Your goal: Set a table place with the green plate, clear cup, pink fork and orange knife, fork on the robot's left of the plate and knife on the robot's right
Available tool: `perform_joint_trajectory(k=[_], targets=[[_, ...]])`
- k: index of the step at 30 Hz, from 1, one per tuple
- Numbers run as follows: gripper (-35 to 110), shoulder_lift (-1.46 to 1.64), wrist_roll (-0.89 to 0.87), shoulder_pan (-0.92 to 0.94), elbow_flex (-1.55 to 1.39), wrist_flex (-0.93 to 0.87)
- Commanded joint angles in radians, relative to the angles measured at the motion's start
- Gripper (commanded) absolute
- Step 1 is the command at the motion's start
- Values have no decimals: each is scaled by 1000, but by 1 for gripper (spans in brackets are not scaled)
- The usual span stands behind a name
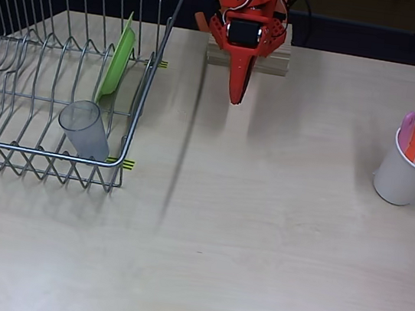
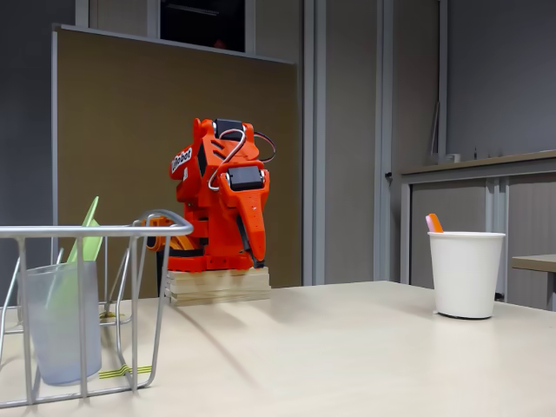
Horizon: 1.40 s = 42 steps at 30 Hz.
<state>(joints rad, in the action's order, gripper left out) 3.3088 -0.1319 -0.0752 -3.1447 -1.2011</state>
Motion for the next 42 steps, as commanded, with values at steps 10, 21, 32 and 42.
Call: perform_joint_trajectory(k=[10, 21, 32, 42], targets=[[7, 25, 204, -26, 48, -18], [10, -307, 225, 5, 479, -89], [10, -953, -63, 49, 1002, -91], [15, -988, -1160, 202, 962, -86]])
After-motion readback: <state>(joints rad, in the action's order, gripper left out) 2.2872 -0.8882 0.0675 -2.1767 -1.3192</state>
